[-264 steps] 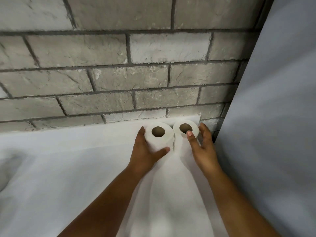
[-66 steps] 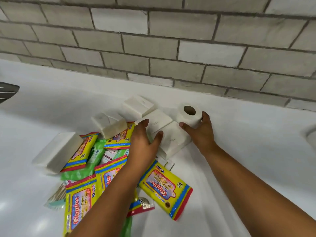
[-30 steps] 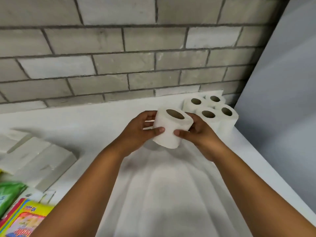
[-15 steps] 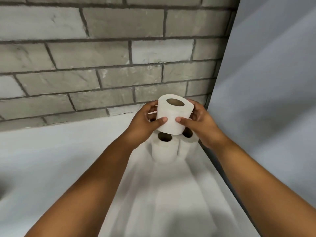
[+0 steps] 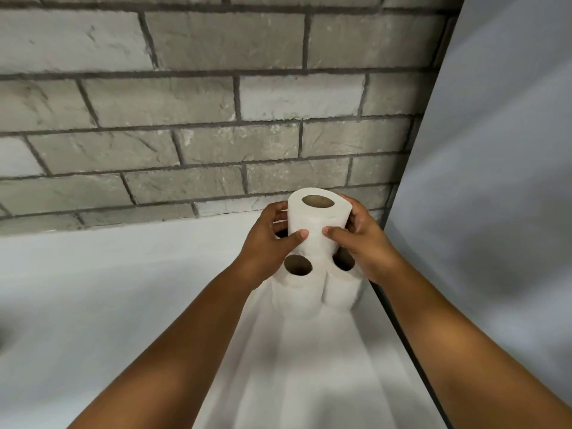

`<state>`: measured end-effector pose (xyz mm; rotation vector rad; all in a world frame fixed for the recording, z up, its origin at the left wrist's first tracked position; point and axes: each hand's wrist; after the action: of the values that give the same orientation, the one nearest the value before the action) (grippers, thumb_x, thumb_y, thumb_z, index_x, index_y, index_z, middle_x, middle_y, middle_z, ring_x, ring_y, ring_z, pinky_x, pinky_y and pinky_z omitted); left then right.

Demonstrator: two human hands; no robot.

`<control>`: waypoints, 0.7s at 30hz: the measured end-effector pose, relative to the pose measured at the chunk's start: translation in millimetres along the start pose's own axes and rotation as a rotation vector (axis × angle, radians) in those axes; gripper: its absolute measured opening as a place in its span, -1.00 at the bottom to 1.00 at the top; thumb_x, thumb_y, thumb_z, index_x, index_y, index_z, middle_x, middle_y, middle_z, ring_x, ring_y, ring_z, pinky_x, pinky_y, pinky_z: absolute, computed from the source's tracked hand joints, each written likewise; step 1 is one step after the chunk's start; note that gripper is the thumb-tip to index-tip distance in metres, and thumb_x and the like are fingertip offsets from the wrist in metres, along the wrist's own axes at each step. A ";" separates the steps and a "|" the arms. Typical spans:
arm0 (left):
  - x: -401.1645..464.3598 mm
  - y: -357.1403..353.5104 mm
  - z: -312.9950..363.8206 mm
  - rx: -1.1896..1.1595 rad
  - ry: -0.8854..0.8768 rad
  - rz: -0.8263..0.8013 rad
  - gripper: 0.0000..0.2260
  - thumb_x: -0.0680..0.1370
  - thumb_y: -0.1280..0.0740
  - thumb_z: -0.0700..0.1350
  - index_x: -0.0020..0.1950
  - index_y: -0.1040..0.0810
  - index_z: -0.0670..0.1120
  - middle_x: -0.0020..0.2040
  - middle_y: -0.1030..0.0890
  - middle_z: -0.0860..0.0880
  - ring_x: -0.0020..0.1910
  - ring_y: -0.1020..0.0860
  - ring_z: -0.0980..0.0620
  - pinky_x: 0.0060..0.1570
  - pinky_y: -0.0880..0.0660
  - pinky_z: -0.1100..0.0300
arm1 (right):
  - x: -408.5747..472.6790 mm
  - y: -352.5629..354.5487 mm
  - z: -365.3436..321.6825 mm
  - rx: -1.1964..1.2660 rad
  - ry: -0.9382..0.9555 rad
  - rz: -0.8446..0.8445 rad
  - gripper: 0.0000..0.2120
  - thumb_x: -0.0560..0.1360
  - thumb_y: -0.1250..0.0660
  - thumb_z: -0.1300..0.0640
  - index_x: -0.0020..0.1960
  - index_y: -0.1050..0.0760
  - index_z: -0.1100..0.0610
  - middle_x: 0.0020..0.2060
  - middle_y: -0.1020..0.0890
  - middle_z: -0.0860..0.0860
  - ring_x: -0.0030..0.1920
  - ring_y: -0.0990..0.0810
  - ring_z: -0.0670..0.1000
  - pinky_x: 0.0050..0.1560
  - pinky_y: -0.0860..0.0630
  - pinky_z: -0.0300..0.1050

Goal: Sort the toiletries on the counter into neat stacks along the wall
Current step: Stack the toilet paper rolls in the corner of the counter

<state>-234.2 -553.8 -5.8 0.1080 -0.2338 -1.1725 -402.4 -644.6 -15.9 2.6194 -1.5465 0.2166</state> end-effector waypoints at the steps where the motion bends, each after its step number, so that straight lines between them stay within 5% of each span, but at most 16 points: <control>1: -0.4 0.1 0.8 0.007 0.003 0.000 -0.51 0.46 -0.49 -0.06 0.33 -0.40 0.07 0.18 -0.58 0.08 0.15 -0.57 0.11 0.10 -0.57 0.11 | 0.2 -0.1 -1.1 -0.002 -0.001 -0.004 -0.44 0.43 -0.43 0.31 0.34 -0.41 -0.06 0.21 -0.59 -0.01 0.23 -0.56 0.04 0.23 -0.53 0.17; 6: -9.4 4.3 8.5 0.055 0.031 -0.017 -0.48 0.48 -0.45 0.03 0.39 -0.34 0.10 0.26 -0.51 0.07 0.23 -0.49 0.12 0.10 -0.49 0.20 | -9.6 -4.5 -12.1 -0.135 0.055 0.067 -0.37 0.44 -0.45 0.23 0.39 -0.31 -0.14 0.30 -0.48 -0.15 0.30 -0.47 -0.07 0.34 -0.44 0.09; 9: -20.2 14.9 13.7 0.077 0.045 0.030 -0.48 0.50 -0.42 0.08 0.41 -0.32 0.11 0.30 -0.45 0.08 0.29 -0.43 0.12 0.14 -0.38 0.21 | -18.5 -15.2 -33.0 -0.346 0.225 0.215 -0.35 0.40 -0.45 -0.02 0.39 -0.25 -0.25 0.34 -0.36 -0.25 0.37 -0.33 -0.16 0.42 -0.31 -0.08; 14: -51.1 51.5 27.1 0.075 0.013 0.145 -0.53 0.52 -0.38 0.09 0.39 -0.35 0.10 0.29 -0.45 0.13 0.29 -0.41 0.17 0.25 -0.40 0.16 | -34.2 -58.2 -71.5 -0.485 0.398 0.159 -0.41 0.46 -0.43 0.00 0.42 -0.27 -0.12 0.30 -0.36 -0.26 0.35 -0.29 -0.21 0.22 -0.22 -0.49; 21: -105.1 129.9 27.4 0.065 0.052 0.297 -0.61 0.54 -0.36 0.08 0.35 -0.40 0.10 0.31 -0.44 0.15 0.29 -0.41 0.15 0.09 -0.40 0.21 | -57.8 -139.3 -79.5 -0.448 0.345 -0.048 -0.41 0.46 -0.42 -0.10 0.42 -0.26 -0.18 0.36 -0.39 -0.21 0.38 -0.31 -0.18 0.35 -0.34 -0.13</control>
<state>-162.5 -405.8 34.2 0.1552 -0.2333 -0.8656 -313.9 -515.6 51.7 2.1366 -1.2448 0.2656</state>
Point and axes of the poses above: each hand's wrist, its own x-axis towards the middle knuckle, its own y-axis out of the back of the hand, z = x × y
